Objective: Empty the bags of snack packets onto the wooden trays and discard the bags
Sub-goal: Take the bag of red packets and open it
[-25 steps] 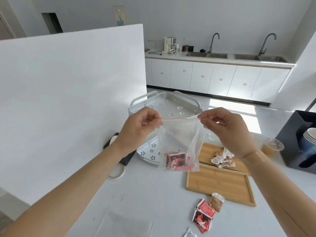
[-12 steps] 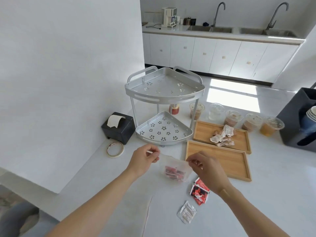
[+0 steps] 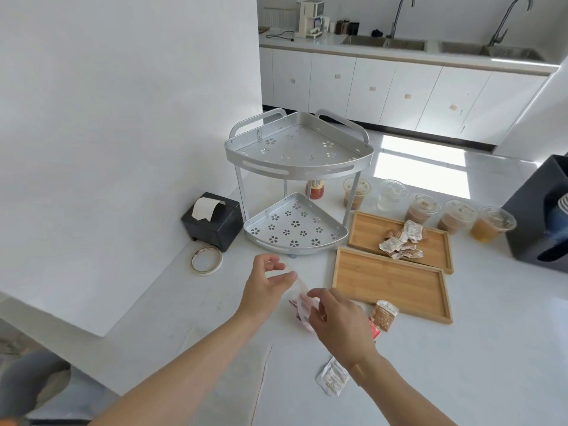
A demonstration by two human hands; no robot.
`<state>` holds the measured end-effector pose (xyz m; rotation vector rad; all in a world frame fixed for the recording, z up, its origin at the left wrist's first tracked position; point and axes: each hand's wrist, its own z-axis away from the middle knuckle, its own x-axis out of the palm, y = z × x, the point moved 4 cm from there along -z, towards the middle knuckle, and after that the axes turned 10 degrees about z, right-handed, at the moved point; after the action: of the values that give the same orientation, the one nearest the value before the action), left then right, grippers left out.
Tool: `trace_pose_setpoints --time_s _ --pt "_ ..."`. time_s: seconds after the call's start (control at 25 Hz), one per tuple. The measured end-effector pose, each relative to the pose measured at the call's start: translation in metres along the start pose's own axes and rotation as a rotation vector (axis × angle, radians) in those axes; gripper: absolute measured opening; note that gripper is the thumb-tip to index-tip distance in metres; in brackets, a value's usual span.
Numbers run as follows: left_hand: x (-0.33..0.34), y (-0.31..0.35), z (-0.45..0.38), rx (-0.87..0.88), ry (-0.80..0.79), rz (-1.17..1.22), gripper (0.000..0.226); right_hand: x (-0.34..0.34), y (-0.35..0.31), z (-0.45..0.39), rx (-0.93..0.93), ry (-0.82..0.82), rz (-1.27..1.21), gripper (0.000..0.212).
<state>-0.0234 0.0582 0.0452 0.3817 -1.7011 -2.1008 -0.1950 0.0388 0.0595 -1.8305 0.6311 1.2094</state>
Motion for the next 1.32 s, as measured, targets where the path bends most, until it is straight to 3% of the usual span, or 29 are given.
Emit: trace_pose_setpoints --time_s 0.08,0.2,0.36,0.6,0.84,0.96,1.12,1.32 --pt "0.002 -0.009 0.012 -0.121 0.008 0.104 0.025 0.004 -0.006 0.005 -0.020 0.063 0.035 0.027" --pt "0.006 -0.020 0.031 -0.325 -0.133 0.079 0.026 0.009 -0.014 0.011 -0.063 0.106 0.064 0.030" --pt "0.001 -0.017 0.037 -0.322 -0.156 0.017 0.017 0.013 -0.016 0.017 -0.056 0.088 0.011 0.030" --pt "-0.007 -0.014 0.036 -0.287 -0.182 -0.128 0.014 0.010 -0.011 0.010 0.086 -0.213 -0.211 0.035" --pt "-0.009 -0.017 0.033 -0.239 -0.367 -0.153 0.015 0.017 0.003 -0.001 0.311 -0.516 -0.713 0.012" --pt "-0.009 -0.014 0.029 -0.174 -0.451 -0.241 0.015 0.017 0.007 -0.002 0.385 -0.631 -0.813 0.012" --pt "-0.005 -0.006 0.023 -0.125 -0.534 -0.392 0.017 0.015 0.008 -0.004 0.378 -0.639 -0.759 0.009" --pt "0.005 0.009 0.013 -0.010 -0.598 -0.643 0.017 0.008 -0.001 -0.015 0.123 -0.536 -0.319 0.020"
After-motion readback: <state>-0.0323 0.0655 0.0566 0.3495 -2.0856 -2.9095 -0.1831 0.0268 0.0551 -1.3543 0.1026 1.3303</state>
